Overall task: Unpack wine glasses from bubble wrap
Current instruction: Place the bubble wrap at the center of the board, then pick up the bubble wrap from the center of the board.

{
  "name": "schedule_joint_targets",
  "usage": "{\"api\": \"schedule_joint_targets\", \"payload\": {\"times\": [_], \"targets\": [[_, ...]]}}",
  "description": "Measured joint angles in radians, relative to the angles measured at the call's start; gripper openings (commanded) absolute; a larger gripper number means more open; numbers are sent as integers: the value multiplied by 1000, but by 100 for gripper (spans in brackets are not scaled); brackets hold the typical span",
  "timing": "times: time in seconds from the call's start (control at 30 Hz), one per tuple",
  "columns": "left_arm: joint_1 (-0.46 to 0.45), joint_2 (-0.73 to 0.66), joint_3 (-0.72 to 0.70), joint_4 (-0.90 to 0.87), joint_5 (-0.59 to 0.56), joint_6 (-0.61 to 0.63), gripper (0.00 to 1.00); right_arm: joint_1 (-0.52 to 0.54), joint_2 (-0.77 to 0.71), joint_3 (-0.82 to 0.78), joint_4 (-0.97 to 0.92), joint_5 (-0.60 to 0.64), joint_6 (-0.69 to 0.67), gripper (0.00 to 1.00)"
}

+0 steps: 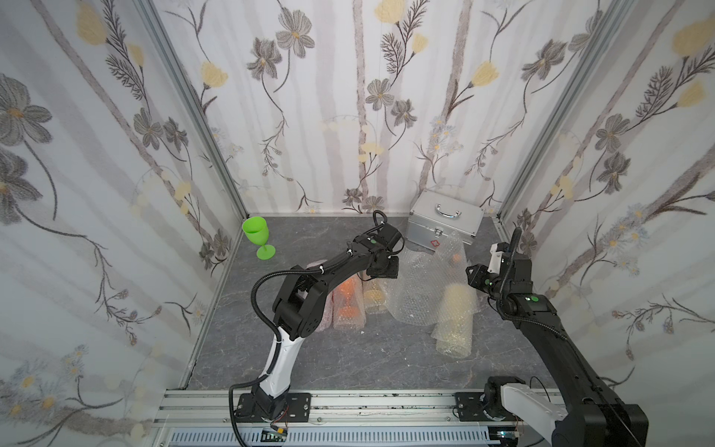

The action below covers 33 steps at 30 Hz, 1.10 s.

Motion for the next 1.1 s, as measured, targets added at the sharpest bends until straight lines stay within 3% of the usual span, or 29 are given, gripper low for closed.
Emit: {"api": "schedule_joint_targets", "payload": {"times": [0.33,0.5,0.77,1.1], "targets": [[15,-72,-3,-12,-32,4,51,-181,-122,-33,-24,82,68,34],[15,-107,-23,3,-11,3,52,-203,-85,-114,-35,49,87,43],[14,-134,-65,40,38,-8,52,-156,-9,-203,-2,-108,98,63],[12,-143,-94,78,76,-27,52,-42,97,-259,85,-166,113,69]]}}
